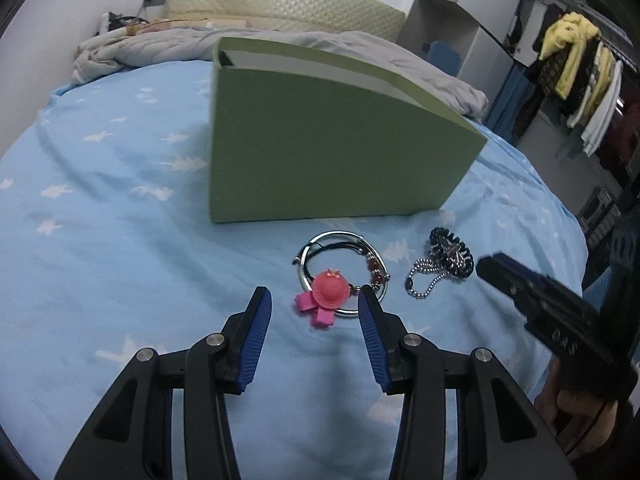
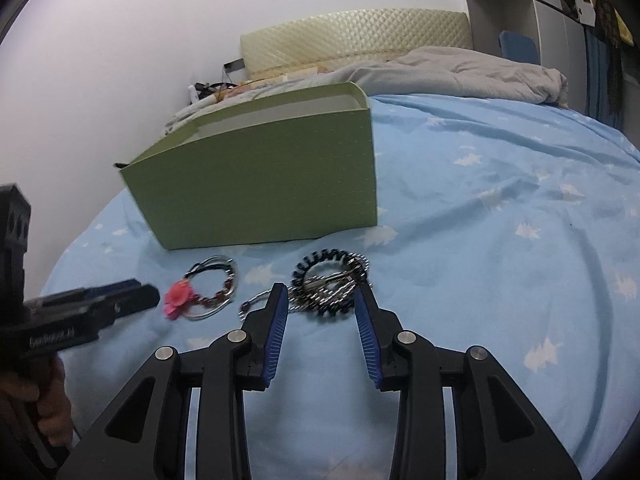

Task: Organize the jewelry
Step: 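Grasp the black coiled hair tie with the right tool while the left tool grasps the pink-flower bracelet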

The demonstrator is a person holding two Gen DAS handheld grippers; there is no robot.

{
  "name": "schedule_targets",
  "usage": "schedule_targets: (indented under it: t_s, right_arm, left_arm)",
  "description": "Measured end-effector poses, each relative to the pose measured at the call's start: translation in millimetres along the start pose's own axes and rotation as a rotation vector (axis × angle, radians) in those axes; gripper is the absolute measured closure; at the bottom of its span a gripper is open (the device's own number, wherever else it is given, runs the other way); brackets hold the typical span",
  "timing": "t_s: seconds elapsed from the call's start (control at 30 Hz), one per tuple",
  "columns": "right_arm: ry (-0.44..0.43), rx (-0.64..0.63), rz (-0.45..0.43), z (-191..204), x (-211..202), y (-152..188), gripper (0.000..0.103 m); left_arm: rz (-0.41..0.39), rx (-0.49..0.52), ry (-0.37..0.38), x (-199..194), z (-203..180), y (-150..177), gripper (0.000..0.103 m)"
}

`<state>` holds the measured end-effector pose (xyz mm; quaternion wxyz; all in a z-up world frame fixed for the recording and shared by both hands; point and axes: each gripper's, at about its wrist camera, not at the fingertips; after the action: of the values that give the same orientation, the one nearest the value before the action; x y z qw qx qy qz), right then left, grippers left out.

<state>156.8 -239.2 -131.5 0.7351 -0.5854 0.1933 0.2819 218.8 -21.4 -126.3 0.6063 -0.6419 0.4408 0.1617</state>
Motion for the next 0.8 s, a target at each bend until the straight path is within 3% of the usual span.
schedule_targets:
  t_s: [0.27,0.43,0.5,0.6,0.63,0.8]
  right_arm:
    - [0.005,-0.013,0.021,-5.8,14.9,-10.7,0.071]
    - [0.045,0.051,0.075,-18.4,31.2,-11.2,0.071]
    - [0.015,0.07,0.102,-21.1,33.7,-8.7,0.072]
    - [-0.018,0.081,0.121,-21.7,32.2,-5.8,0.079]
    - [-0.018,0.083,0.124,-21.8,32.0,-4.9,0.084]
    - [-0.004,0.082,0.126,-20.2,30.2,-4.8,0.095]
  left_arm:
    - [0.005,0.074,0.014,17.5,-15.1,-0.9,0.058]
    - [0.015,0.092,0.011,27.2,-18.8,-0.9,0.059]
    - [0.024,0.096,0.008,30.5,-19.9,-0.1,0.059]
    - [0.026,0.107,0.002,32.4,-21.0,0.5,0.06]
    - [0.027,0.107,-0.001,33.2,-21.5,0.6,0.067]
    - [0.031,0.097,0.006,33.8,-21.4,-0.6,0.068]
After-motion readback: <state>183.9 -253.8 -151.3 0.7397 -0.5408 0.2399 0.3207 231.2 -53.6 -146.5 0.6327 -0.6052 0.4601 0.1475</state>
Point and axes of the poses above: each gripper's, at about its wrist camera, not at the fingertips, and x roughly the way its jaws point, z to its left, y to its underside, and after that the axes turned 3 degrees about -y, right-handed
